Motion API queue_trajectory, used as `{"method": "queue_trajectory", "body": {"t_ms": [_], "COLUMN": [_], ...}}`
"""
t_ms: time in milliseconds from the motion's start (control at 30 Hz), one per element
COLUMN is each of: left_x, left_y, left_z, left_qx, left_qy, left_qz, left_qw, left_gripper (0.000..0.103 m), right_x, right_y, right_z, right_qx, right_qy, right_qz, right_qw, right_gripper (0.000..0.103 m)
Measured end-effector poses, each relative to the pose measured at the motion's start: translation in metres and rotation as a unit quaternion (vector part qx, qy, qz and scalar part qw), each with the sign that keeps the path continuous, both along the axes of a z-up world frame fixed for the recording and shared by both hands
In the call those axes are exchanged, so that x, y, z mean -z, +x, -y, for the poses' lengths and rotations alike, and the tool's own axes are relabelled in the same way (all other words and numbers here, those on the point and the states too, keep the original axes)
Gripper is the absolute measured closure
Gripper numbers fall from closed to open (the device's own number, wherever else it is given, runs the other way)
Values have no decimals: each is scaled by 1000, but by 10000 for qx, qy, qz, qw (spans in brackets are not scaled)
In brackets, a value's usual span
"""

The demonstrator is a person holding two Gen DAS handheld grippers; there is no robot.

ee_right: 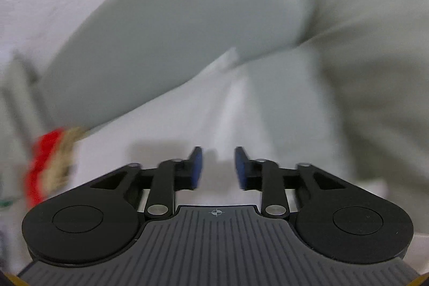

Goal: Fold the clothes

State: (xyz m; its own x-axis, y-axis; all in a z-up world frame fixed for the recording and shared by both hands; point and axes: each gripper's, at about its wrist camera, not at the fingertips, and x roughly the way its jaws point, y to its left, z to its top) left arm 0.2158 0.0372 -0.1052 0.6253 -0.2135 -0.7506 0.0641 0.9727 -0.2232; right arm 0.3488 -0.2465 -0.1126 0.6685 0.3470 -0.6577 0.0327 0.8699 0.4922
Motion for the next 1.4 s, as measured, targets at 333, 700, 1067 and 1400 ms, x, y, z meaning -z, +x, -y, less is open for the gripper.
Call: {"method": "queue_trajectory", "body": {"t_ms": [333, 700, 1067, 1400], "left_x": [7, 12, -5, -91], "left_y": [-3, 0, -15, -126], "left_z": [-26, -33, -27, -13], "left_qx": [-378, -433, -256, 130], "left_qy": [-965, -1200, -852, -386], "left_qz": [60, 71, 51, -29], "left_qw": [9946, 9918, 9960, 9992], "left_gripper": [61, 60, 63, 51], "right_x": [50, 64, -8, -108], "right_y": [19, 80, -53, -252], "right_z": [47, 21, 45, 18], "right_qx": [1872, 1050, 1961, 528], "right_qy": [-483, 768, -611, -214], "right_qz": [-726, -612, -547, 172], "right_qw": [9784, 9896, 9772, 9982], "right_gripper": [103, 93, 92, 55]}}
